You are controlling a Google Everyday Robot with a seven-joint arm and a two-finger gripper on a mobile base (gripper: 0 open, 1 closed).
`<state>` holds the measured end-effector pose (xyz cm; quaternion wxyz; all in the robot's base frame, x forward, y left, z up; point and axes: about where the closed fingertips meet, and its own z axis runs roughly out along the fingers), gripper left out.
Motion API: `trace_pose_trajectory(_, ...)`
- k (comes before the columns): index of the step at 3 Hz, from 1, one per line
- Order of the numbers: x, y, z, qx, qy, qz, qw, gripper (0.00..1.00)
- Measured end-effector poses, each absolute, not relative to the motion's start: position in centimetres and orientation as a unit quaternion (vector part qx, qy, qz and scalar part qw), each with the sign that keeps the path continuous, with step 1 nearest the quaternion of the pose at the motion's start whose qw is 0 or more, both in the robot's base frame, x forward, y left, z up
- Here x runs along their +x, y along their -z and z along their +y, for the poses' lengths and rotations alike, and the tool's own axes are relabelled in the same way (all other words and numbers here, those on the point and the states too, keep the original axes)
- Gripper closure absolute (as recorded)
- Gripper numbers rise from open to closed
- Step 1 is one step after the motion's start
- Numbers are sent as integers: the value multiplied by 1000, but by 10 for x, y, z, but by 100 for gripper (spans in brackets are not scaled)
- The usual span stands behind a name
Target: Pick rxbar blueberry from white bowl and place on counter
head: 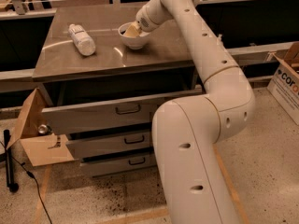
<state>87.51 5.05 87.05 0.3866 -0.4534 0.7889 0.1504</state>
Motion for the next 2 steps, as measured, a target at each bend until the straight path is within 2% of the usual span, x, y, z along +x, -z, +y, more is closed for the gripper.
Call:
trace_pose_trajectory(1, 871, -865, 60, -465, -158, 785, 377, 37)
trace_pose_trajectory(2, 871, -863, 67, -471, -162, 782, 375, 19)
